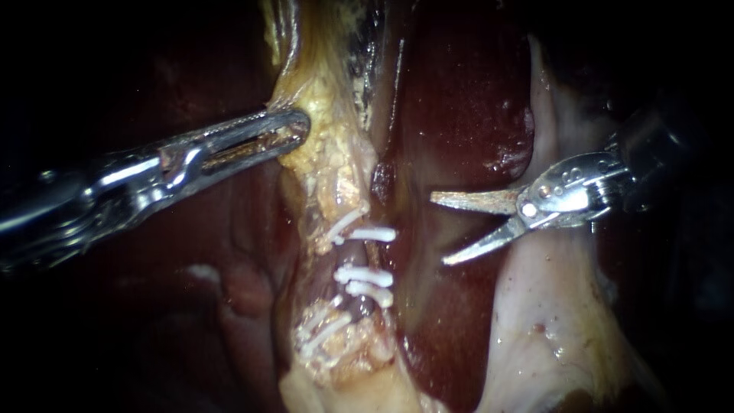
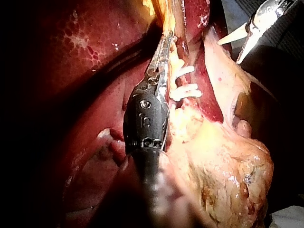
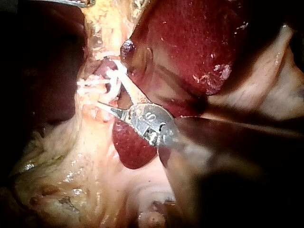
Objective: Go to the cutting position right tube
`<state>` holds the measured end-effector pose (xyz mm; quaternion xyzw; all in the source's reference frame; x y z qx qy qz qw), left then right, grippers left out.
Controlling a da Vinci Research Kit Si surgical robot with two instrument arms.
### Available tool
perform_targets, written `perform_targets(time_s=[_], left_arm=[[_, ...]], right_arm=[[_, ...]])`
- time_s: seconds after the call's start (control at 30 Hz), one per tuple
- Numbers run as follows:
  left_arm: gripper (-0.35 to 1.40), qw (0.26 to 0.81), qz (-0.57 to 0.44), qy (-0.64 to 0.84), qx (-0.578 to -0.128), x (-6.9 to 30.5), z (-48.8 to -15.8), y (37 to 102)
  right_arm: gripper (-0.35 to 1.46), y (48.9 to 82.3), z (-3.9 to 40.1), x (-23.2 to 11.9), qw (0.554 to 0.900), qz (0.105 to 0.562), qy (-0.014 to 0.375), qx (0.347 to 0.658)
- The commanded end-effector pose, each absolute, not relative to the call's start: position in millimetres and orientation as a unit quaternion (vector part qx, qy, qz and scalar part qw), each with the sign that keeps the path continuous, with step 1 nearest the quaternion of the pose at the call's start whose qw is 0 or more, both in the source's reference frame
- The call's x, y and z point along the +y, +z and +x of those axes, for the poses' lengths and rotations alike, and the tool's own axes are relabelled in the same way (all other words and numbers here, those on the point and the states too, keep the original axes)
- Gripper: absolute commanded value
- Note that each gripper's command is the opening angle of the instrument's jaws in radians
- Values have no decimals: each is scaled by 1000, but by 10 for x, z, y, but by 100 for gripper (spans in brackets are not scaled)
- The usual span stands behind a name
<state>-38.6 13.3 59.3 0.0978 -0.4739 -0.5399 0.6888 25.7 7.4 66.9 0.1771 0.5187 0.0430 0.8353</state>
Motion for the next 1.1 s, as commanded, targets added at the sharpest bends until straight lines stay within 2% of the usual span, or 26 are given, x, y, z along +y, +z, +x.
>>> perform_targets(time_s=[0.03,0.1,0.2,0.33,0.53,0.7,1.1], left_arm=[[-35,689,97,-540,-474,132,-386,593],[-35,689,98,-540,-474,133,-384,590],[-35,689,103,-540,-473,138,-374,577],[-35,679,99,-546,-482,150,-352,547],[-35,667,92,-552,-491,153,-330,512],[-35,666,91,-553,-492,147,-327,503],[-35,660,92,-556,-497,145,-313,482]], right_arm=[[144,669,257,74,835,177,43,519],[144,671,257,70,831,186,36,523],[144,675,260,55,818,228,62,524],[144,695,281,23,813,293,85,495],[144,728,309,-4,804,345,108,472],[142,747,322,-12,803,365,118,456],[142,773,330,-12,809,370,133,437]])
